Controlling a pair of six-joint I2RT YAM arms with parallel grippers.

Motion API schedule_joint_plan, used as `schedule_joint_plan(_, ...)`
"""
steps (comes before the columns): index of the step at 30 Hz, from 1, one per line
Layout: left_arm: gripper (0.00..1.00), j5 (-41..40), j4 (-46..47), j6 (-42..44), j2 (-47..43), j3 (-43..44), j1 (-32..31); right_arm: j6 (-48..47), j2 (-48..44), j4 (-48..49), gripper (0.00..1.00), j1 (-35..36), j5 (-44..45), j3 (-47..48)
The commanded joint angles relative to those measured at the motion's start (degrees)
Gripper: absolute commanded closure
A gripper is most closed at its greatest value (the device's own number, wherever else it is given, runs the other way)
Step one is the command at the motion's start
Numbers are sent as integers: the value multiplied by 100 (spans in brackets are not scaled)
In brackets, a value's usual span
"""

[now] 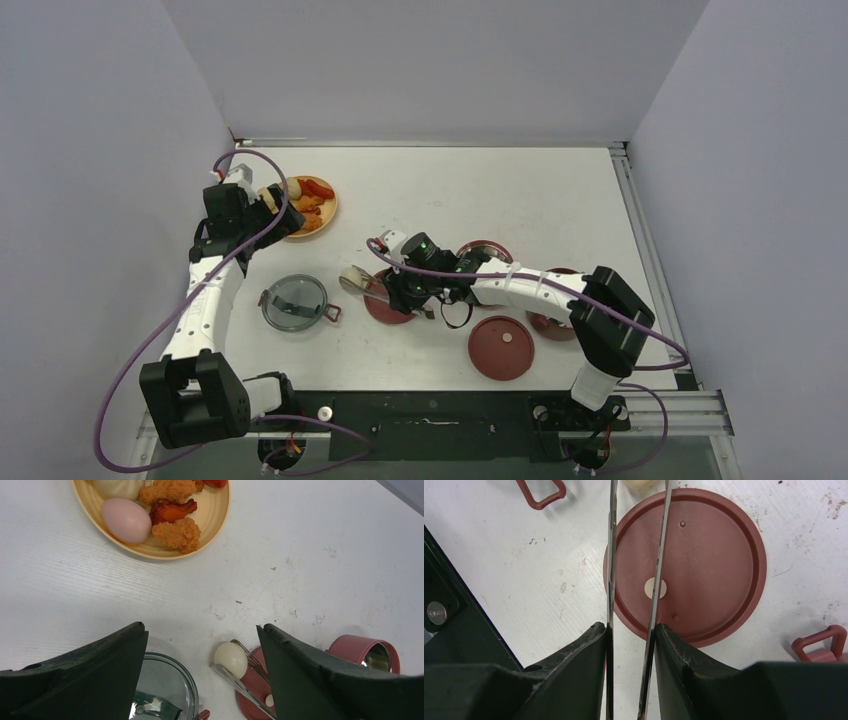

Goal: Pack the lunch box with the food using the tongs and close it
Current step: Pick up the fake food at the center of the board.

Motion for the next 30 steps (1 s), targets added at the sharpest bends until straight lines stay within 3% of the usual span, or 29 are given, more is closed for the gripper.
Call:
schedule_joint_plan(1, 16, 3, 197, 96, -12, 134, -15, 186, -502, 343, 73, 45, 235, 150)
schedule_joint_plan(10, 15, 21, 193, 112, 12, 147, -16, 496, -1249, 215, 77, -41, 855, -108)
schedule_joint_plan(30, 14, 234, 121, 146, 156, 186, -418, 1543, -3208, -4527, 78, -1164, 2742, 1039)
